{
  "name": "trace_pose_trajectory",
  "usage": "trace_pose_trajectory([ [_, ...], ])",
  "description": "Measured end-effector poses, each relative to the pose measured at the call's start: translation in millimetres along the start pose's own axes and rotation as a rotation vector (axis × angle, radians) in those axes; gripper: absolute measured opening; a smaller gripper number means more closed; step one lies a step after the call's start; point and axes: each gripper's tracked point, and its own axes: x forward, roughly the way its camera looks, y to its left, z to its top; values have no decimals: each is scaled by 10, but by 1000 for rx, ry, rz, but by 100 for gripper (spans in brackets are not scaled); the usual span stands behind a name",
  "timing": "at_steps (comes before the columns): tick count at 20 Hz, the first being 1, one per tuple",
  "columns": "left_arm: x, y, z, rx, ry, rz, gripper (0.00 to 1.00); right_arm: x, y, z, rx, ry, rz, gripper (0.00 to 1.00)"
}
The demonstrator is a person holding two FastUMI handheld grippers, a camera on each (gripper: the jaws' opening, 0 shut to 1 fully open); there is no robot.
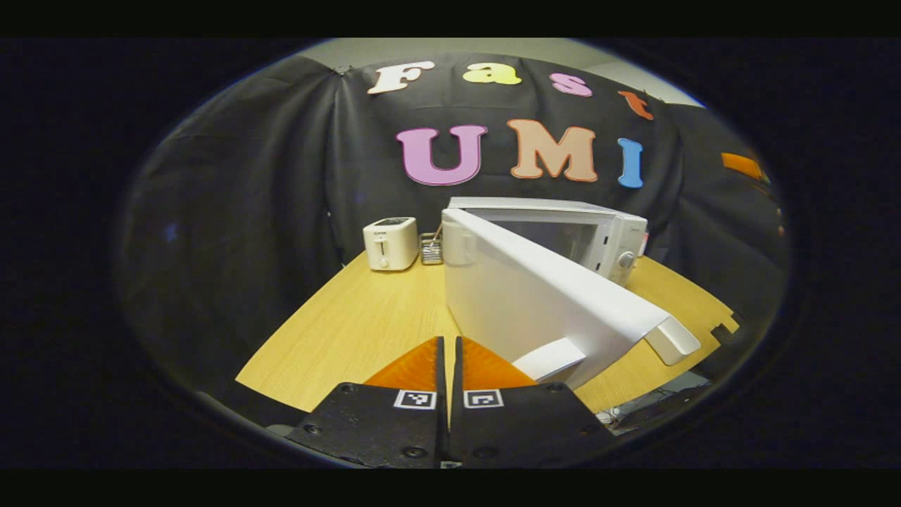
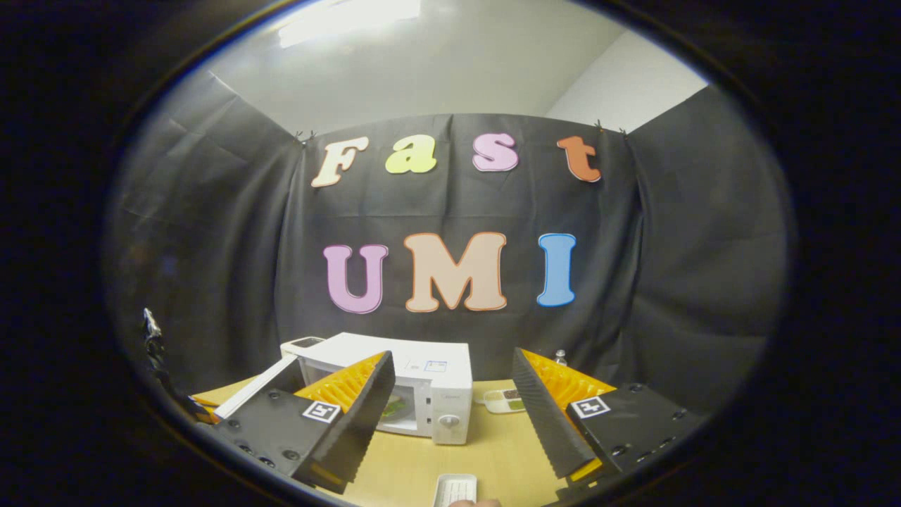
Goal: Open the microwave oven with the left hand, put the food in, and close the microwave oven.
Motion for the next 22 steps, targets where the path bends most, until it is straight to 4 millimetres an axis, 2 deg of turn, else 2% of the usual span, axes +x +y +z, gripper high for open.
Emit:
trace_pose_trajectory([
  [3,67,-176,64,3,-18,-27,0,-23,-45,93,-9,-20,-1,96],
  [13,352,-870,339,21,-54,-132,0,-17,-208,203,-6,-35,-9,96],
  [17,531,-1080,477,29,-72,-152,0,-56,-325,256,-17,-46,-20,96],
  [22,736,-1393,532,3,-53,-192,0,-20,-469,259,-20,-45,-34,96],
])
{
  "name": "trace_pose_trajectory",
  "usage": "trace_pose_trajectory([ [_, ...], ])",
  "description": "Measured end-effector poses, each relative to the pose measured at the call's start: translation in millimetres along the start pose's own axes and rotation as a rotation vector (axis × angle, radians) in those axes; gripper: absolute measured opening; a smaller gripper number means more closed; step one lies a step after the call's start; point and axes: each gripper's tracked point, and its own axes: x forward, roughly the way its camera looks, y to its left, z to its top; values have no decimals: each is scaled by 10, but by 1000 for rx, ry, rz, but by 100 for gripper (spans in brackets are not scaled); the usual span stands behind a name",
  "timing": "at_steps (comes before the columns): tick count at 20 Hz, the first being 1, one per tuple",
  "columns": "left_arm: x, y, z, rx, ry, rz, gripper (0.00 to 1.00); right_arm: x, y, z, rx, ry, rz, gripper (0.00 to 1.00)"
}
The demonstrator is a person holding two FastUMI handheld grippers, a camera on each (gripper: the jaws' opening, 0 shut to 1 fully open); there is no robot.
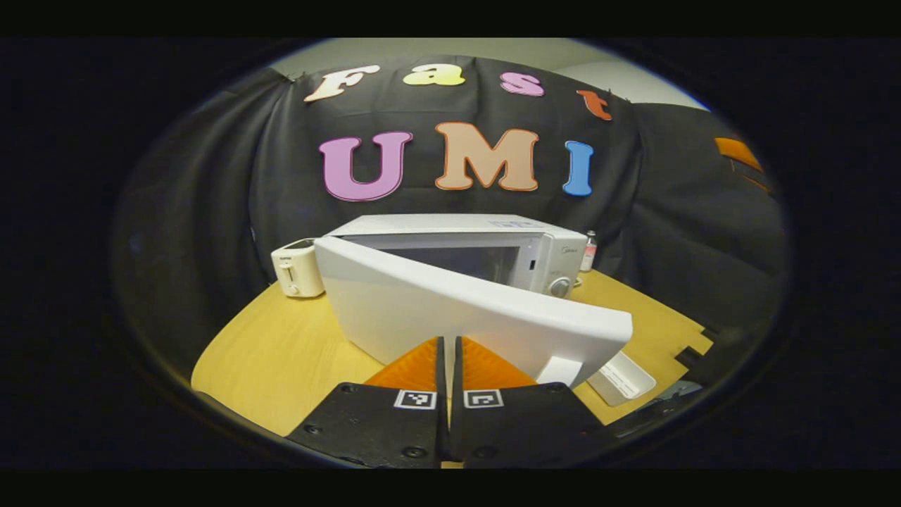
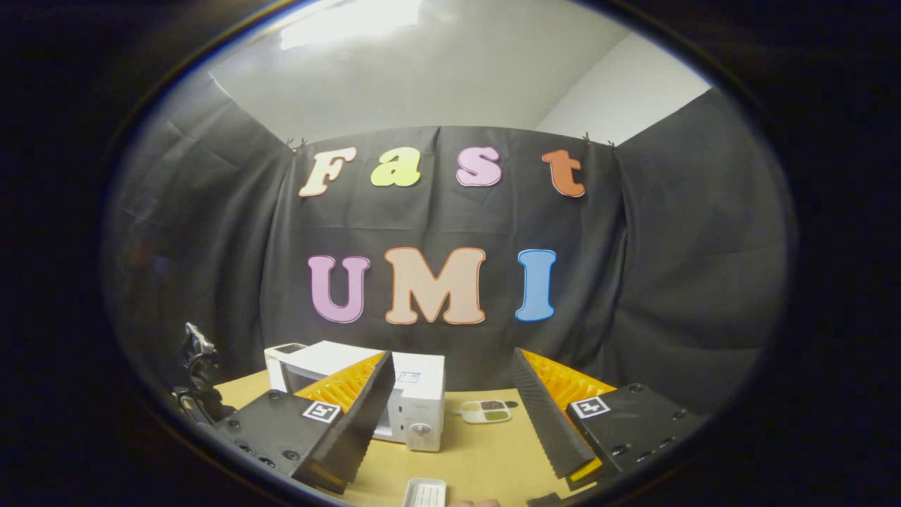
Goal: Open the microwave oven with the left hand, put the food in, and close the microwave oven.
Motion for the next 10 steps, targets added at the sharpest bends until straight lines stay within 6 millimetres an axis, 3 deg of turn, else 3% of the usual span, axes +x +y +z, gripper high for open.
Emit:
trace_pose_trajectory([
  [4,238,-203,114,19,-6,-28,0,66,-111,-14,12,11,4,96],
  [10,570,-312,241,41,-27,-40,0,143,-222,-8,12,17,-5,96],
])
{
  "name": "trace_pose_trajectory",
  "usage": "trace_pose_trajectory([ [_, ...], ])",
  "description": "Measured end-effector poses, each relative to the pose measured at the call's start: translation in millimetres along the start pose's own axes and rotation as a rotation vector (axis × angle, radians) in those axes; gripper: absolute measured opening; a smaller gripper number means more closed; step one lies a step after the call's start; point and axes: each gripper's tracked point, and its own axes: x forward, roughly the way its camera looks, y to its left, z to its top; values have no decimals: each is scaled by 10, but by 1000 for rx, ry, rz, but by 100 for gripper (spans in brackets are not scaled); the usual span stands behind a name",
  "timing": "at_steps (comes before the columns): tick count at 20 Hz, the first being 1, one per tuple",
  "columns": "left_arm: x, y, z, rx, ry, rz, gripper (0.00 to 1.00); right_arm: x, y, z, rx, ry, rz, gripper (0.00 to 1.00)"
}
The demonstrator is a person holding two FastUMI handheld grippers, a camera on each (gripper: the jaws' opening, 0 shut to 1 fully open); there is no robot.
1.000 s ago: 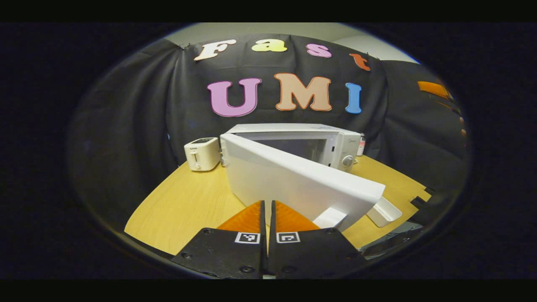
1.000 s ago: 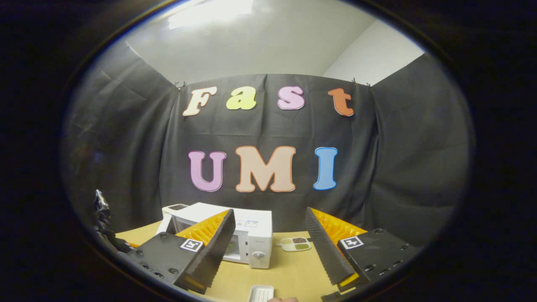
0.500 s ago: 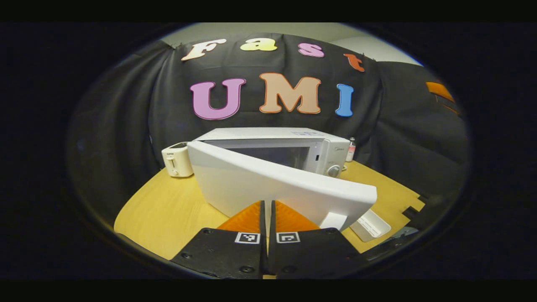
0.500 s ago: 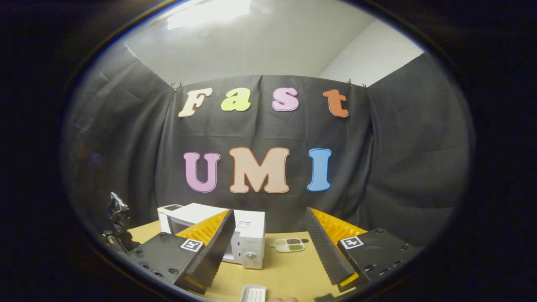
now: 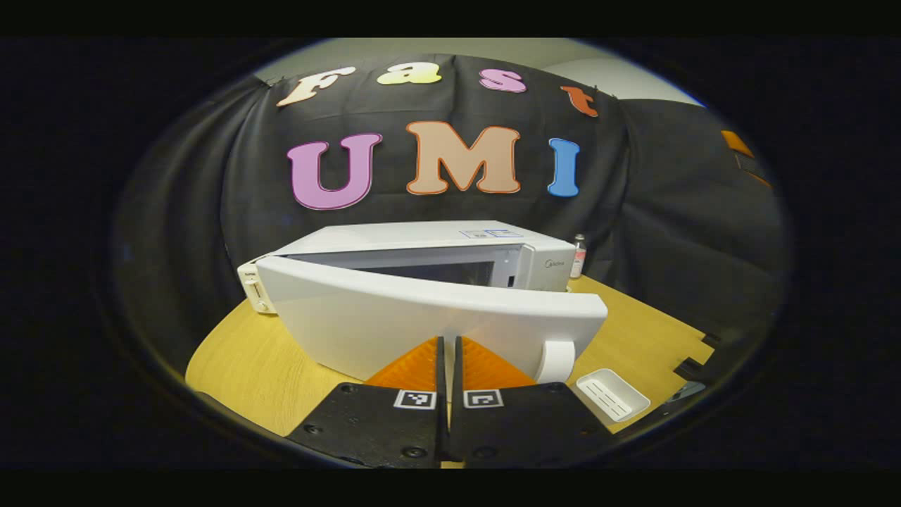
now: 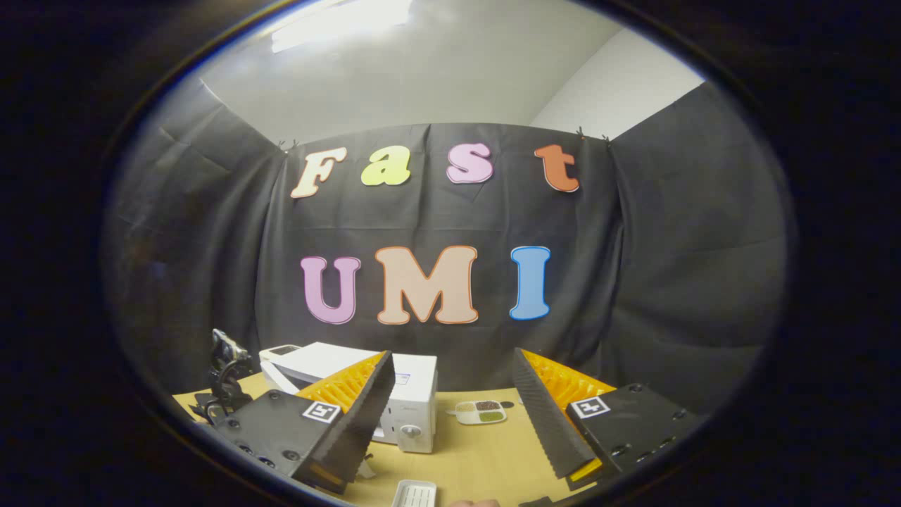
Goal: Open the microwave oven with the left hand, put the food in, and close the microwave oven.
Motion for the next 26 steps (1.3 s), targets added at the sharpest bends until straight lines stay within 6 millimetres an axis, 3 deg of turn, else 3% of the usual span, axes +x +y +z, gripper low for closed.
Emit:
trace_pose_trajectory([
  [3,170,5,-20,10,13,7,0,13,-52,-5,-28,-2,-11,96],
  [15,735,-140,217,34,-19,-14,0,128,-81,22,-22,-1,9,96],
  [20,945,-112,204,35,5,17,0,135,-133,4,-68,7,3,96],
  [26,998,-119,220,59,5,44,0,143,-156,20,-90,7,10,96],
])
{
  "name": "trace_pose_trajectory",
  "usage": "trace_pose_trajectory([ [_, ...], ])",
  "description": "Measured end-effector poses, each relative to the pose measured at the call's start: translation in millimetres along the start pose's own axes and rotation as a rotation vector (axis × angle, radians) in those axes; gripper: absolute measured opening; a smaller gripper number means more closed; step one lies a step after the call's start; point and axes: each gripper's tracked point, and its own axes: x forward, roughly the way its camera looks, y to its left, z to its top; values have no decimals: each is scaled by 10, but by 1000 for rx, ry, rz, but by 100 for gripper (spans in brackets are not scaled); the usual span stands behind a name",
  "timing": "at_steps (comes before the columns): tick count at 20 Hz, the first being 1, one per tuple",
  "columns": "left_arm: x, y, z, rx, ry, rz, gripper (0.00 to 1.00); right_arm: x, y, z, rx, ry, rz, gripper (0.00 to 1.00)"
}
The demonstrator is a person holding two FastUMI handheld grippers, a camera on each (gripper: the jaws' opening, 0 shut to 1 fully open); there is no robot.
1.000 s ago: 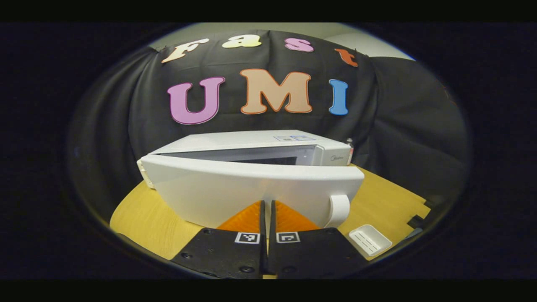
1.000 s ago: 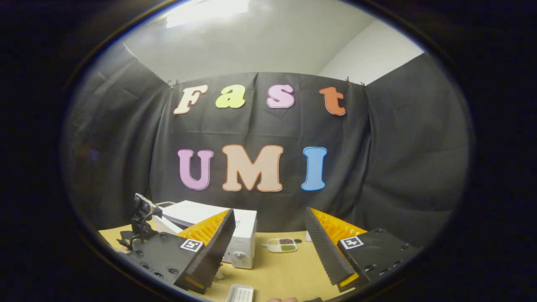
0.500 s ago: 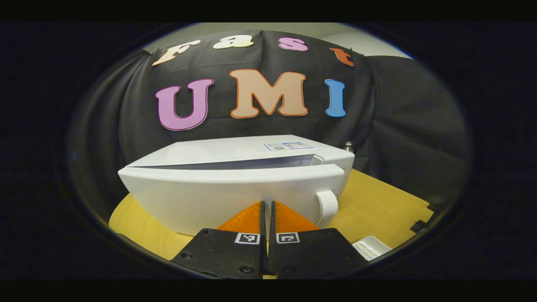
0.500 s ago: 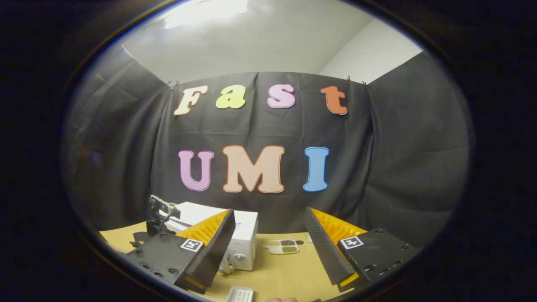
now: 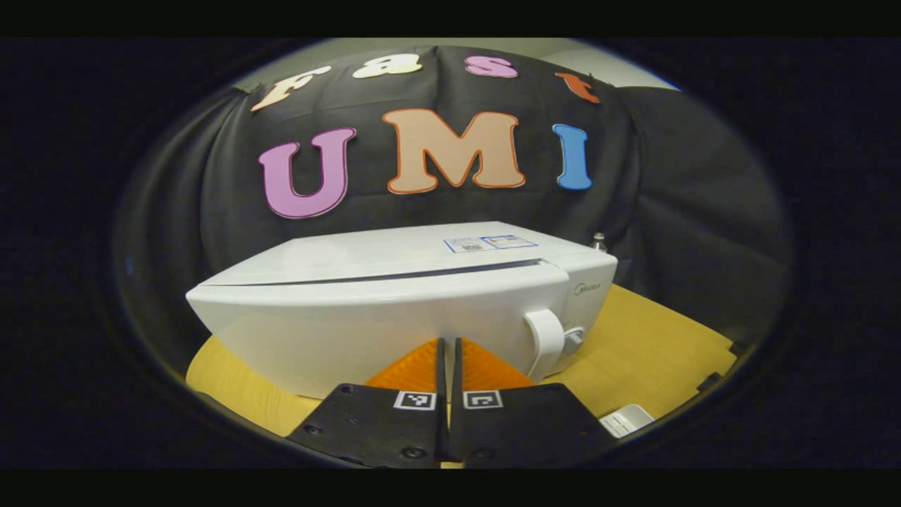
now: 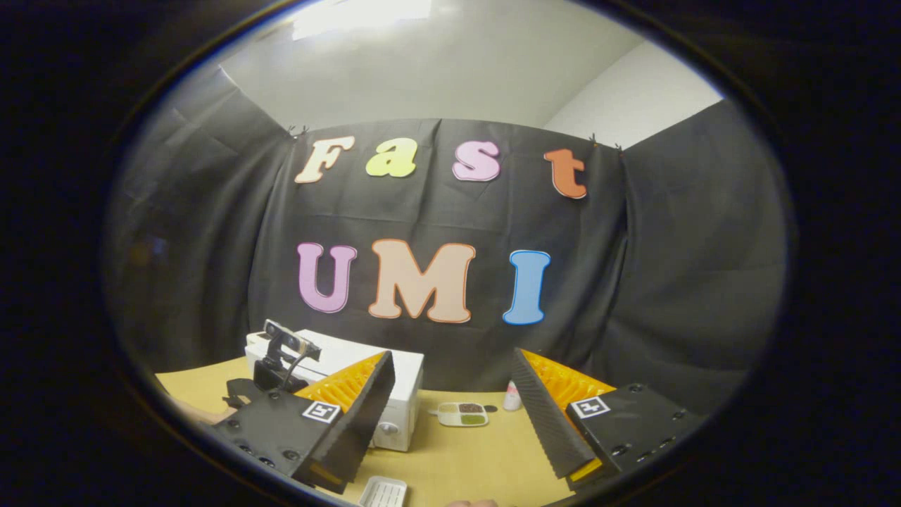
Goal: Open the microwave oven with the left hand, put the food in, and close the microwave oven.
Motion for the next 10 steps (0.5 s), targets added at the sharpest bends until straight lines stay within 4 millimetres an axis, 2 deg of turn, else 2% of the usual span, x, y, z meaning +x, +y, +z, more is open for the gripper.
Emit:
trace_pose_trajectory([
  [5,89,69,53,-6,-15,52,1,42,-31,-27,4,10,-5,96],
  [8,108,2,46,-41,-18,27,0,40,-17,-55,-4,17,-1,96],
  [9,110,1,36,-33,-13,28,2,29,-5,-68,-7,21,2,100],
  [10,102,4,31,-25,-15,29,0,20,-4,-88,-9,23,2,96],
])
